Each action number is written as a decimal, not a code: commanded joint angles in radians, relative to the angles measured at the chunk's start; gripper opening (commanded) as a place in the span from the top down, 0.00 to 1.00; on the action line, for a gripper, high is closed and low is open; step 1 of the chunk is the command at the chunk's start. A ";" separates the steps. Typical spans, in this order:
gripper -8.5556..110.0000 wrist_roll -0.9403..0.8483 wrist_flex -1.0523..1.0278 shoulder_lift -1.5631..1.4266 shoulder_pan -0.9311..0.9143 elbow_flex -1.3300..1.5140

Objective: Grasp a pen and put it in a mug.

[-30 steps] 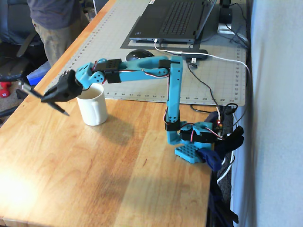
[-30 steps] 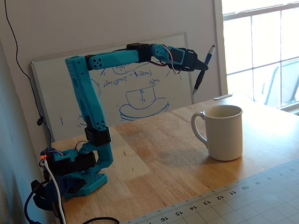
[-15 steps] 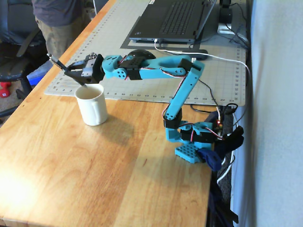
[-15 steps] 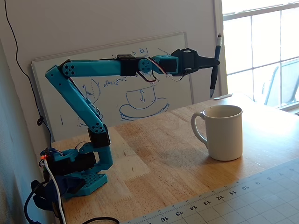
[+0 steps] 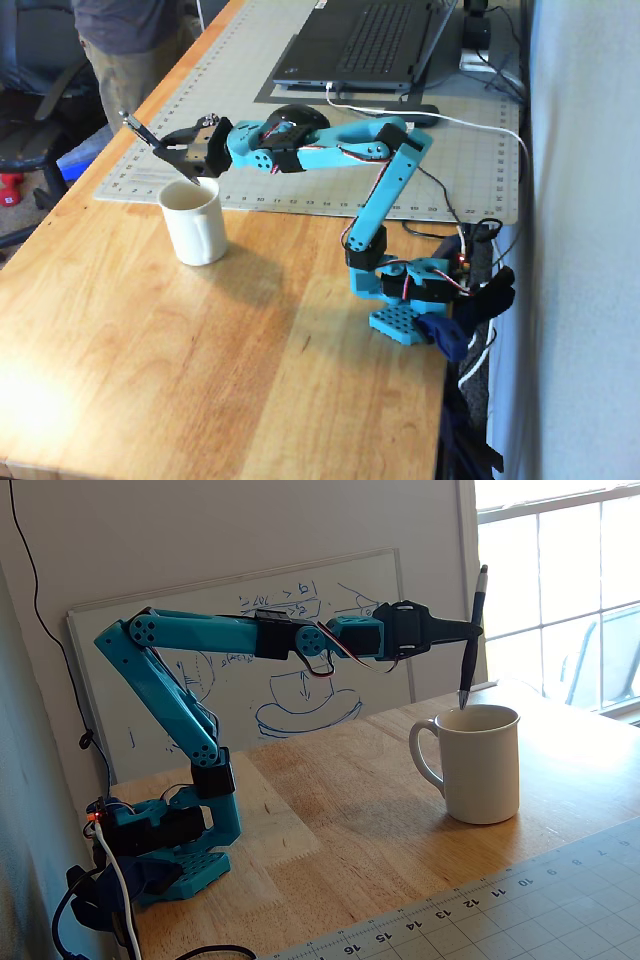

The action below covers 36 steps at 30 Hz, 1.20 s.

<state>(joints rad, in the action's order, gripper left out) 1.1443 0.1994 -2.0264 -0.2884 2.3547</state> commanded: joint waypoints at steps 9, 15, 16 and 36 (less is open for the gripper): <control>0.93 -0.002 0.035 0.089 -0.009 0.029; 0.89 0.000 0.035 0.089 -0.011 0.035; 0.87 -0.002 0.035 0.089 -0.011 0.035; 0.91 -0.299 -0.307 -0.278 0.091 0.028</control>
<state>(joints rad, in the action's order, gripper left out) 0.9695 0.0046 -2.1537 -0.2301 2.4068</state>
